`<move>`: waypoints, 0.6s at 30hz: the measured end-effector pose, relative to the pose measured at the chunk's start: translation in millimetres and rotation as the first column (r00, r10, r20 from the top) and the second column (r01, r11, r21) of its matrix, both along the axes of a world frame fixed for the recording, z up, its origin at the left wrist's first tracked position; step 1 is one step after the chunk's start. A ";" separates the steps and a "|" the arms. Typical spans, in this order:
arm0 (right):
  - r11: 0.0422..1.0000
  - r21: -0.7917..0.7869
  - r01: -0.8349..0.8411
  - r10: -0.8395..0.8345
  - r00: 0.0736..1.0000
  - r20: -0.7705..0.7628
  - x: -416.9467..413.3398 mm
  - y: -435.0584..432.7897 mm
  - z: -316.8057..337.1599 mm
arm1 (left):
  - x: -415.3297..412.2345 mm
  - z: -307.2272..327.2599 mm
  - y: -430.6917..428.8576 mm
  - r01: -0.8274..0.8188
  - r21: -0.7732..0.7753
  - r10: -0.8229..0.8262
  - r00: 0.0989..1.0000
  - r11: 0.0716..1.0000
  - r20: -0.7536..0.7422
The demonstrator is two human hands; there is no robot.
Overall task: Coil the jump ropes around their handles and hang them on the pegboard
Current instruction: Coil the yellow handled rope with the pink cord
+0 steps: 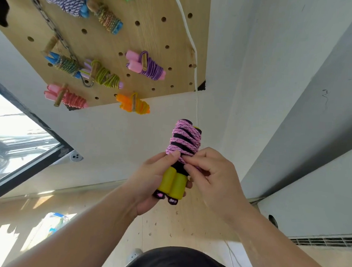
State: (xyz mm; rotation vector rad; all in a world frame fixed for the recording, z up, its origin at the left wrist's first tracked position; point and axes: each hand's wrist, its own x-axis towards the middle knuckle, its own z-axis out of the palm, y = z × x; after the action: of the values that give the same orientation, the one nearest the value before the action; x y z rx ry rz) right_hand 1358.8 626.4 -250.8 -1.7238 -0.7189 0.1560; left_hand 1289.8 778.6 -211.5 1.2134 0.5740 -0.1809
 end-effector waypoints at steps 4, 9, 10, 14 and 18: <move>0.999 0.047 0.005 0.006 0.971 -0.239 4.6 -8.1 3.5 | -3.3 1.3 0.1 0.021 0.041 -0.022 1.000 0.999 0.008; 0.997 0.008 0.073 -0.074 0.992 0.103 5.2 -10.7 7.6 | -8.2 6.3 3.3 0.098 0.005 -0.098 0.995 0.995 0.028; 0.997 0.009 0.074 -0.074 0.985 0.156 4.7 -10.8 7.3 | -8.9 7.7 3.9 0.110 0.001 -0.110 0.993 0.994 0.033; 0.999 -0.012 0.044 -0.040 0.980 0.195 2.3 -10.5 3.9 | -10.8 10.3 4.8 0.134 0.125 -0.140 0.989 0.983 0.038; 1.000 -0.005 0.007 -0.007 1.000 -0.024 -0.4 -8.9 4.3 | -11.9 10.2 3.3 0.148 0.237 -0.163 0.986 0.960 0.046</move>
State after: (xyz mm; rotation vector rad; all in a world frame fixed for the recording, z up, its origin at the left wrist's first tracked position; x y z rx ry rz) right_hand 1358.4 617.5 -246.5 -1.7263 -0.6954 0.1729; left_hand 1277.9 781.9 -201.3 1.4892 0.4510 -0.2102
